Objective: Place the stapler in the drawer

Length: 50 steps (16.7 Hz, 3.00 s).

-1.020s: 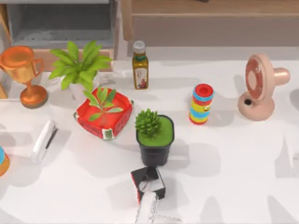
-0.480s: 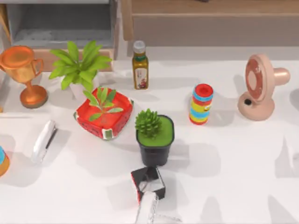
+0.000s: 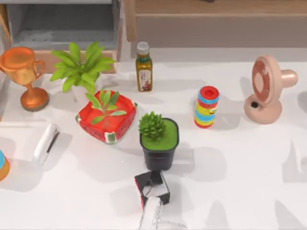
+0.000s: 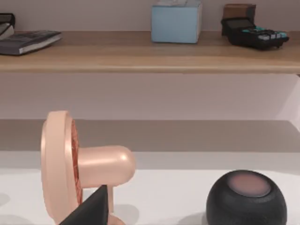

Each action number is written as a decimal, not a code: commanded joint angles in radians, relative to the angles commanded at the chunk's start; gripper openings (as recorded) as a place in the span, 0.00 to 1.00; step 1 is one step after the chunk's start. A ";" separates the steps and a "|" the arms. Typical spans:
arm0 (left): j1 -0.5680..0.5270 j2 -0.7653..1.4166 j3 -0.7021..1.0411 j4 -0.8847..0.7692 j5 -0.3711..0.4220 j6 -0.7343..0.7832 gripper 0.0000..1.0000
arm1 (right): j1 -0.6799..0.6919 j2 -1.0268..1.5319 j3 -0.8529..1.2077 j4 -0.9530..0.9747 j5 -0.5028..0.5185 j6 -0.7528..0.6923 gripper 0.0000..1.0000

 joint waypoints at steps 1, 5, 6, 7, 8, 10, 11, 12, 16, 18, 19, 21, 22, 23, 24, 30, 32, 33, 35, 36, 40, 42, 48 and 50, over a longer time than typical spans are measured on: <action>0.000 0.000 0.000 0.000 0.000 0.000 0.15 | 0.000 0.000 0.000 0.000 0.000 0.000 1.00; 0.000 0.000 0.000 0.000 0.000 0.000 0.45 | 0.000 0.000 0.000 0.000 0.000 0.000 1.00; 0.000 0.000 0.000 0.000 0.000 0.000 0.53 | 0.000 0.000 0.000 0.000 0.000 0.000 1.00; 0.000 0.000 0.000 0.000 0.000 0.000 0.60 | 0.000 0.000 0.000 0.000 0.000 0.000 1.00; 0.000 0.000 0.000 0.000 0.000 0.000 0.68 | 0.000 0.000 0.000 0.000 0.000 0.000 1.00; 0.000 0.000 0.000 0.000 0.000 0.000 0.83 | 0.000 0.000 0.000 0.000 0.000 0.000 1.00; 0.000 0.000 0.000 0.000 0.000 0.000 0.90 | 0.000 0.000 0.000 0.000 0.000 0.000 1.00; 0.000 0.000 0.000 0.000 0.000 0.000 0.98 | 0.000 0.000 0.000 0.000 0.000 0.000 1.00; 0.000 0.000 0.000 0.000 0.000 0.000 1.00 | 0.000 0.000 0.000 0.000 0.000 0.000 1.00; 0.000 0.000 0.000 0.000 0.000 0.000 1.00 | 0.000 0.000 0.000 0.000 0.000 0.000 1.00; 0.000 0.000 0.000 0.000 0.000 0.000 1.00 | 0.000 0.000 0.000 0.000 0.000 0.000 1.00; -0.001 0.000 0.001 0.000 0.000 0.000 1.00 | 0.000 0.000 0.000 0.000 0.000 0.000 1.00; 0.002 -0.001 -0.001 0.002 0.002 0.000 1.00 | 0.000 0.000 0.000 0.000 0.000 0.000 1.00; 0.010 -0.004 -0.010 0.008 0.009 0.001 1.00 | 0.000 0.000 0.000 0.000 0.000 0.000 1.00; 0.020 -0.009 -0.024 0.015 0.019 0.001 1.00 | 0.000 0.000 0.000 0.000 0.000 0.000 1.00; 0.044 -0.018 -0.057 0.034 0.048 0.003 1.00 | 0.000 0.000 0.000 0.000 0.000 0.000 1.00; 0.047 -0.022 -0.055 0.025 0.041 -0.002 1.00 | 0.000 0.000 0.000 0.000 0.000 0.000 1.00; 0.051 -0.030 -0.050 0.005 0.029 -0.014 1.00 | 0.000 0.000 0.000 0.000 0.000 0.000 1.00; 0.062 -0.058 -0.035 -0.065 -0.012 -0.054 1.00 | 0.000 0.000 0.000 0.000 0.000 0.000 1.00; 0.068 -0.077 -0.024 -0.116 -0.040 -0.083 1.00 | 0.000 0.000 0.000 0.000 0.000 0.000 1.00; 0.075 -0.170 0.041 -0.422 -0.174 -0.252 1.00 | 0.000 0.000 0.000 0.000 0.000 0.000 1.00; 0.064 -0.220 0.087 -0.623 -0.250 -0.362 1.00 | 0.000 0.000 0.000 0.000 0.000 0.000 1.00; -0.057 -0.355 0.283 -1.311 -0.471 -0.748 1.00 | 0.000 0.000 0.000 0.000 0.000 0.000 1.00; -0.129 -0.384 0.363 -1.541 -0.535 -0.881 1.00 | 0.000 0.000 0.000 0.000 0.000 0.000 1.00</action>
